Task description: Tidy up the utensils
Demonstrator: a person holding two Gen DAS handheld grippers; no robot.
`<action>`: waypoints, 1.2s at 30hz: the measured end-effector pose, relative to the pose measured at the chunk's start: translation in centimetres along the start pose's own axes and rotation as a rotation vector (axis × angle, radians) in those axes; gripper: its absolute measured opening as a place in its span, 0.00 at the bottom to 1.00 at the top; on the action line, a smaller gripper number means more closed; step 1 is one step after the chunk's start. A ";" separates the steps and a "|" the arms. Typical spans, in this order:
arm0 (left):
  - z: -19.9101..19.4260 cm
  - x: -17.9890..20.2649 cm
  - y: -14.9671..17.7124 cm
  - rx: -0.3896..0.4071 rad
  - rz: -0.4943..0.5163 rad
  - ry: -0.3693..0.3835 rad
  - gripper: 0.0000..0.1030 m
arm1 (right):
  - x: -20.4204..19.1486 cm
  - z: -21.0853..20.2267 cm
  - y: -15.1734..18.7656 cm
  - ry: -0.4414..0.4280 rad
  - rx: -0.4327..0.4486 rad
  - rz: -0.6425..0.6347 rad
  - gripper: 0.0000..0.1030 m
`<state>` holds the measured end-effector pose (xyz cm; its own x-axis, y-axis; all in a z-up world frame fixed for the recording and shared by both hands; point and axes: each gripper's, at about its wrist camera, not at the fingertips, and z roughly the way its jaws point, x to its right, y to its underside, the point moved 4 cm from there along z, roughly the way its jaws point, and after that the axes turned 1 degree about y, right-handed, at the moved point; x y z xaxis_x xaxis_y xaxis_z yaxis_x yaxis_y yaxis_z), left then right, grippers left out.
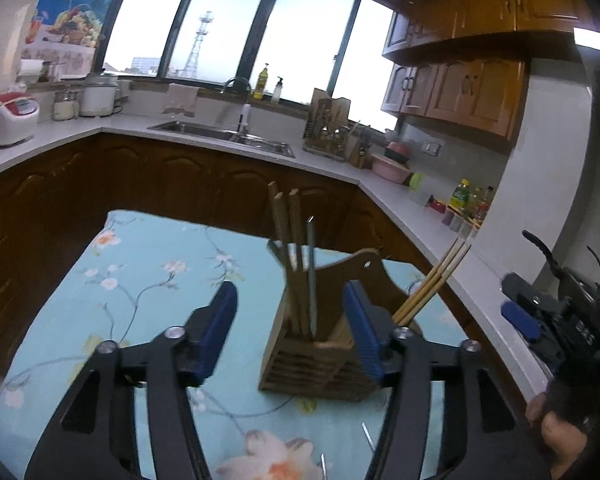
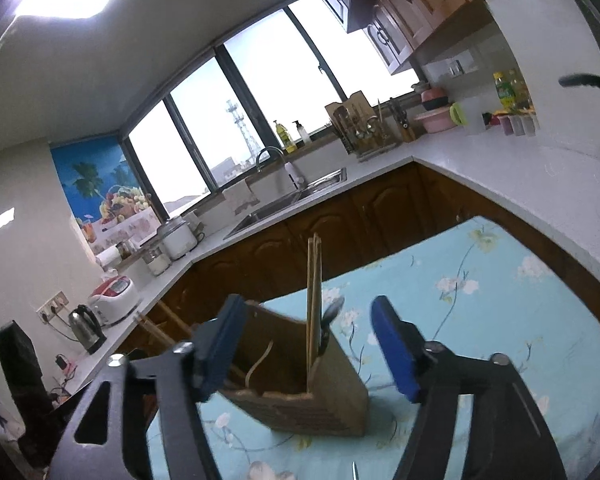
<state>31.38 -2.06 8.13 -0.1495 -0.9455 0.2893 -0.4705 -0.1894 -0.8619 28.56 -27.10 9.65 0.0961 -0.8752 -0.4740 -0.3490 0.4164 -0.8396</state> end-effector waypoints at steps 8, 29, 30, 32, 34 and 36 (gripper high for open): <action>-2.3 -2.2 4.7 -0.065 -0.055 -0.027 0.70 | 1.4 -2.7 4.8 -0.001 -0.081 0.028 0.78; -9.8 -2.6 13.5 -0.127 -0.086 -0.058 0.72 | 2.0 -10.2 12.8 0.028 -0.180 -0.115 0.79; -10.3 -2.4 13.6 -0.119 -0.078 -0.057 0.72 | 1.7 -10.7 12.9 0.028 -0.173 -0.126 0.79; -11.2 -2.0 13.8 -0.097 -0.061 -0.049 0.72 | 1.3 -11.3 13.1 0.021 -0.160 -0.144 0.79; -12.1 -1.8 14.3 -0.083 -0.050 -0.049 0.72 | 0.8 -11.9 13.4 0.018 -0.142 -0.165 0.82; -12.9 -1.6 14.6 -0.075 -0.033 -0.043 0.72 | 0.3 -12.6 13.7 0.010 -0.117 -0.186 0.83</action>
<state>13.51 0.06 0.43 -0.0964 -0.9497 0.2978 -0.5388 -0.2018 -0.8179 12.07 -24.79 1.37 0.1598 -0.9370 -0.3107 -0.4323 0.2165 -0.8753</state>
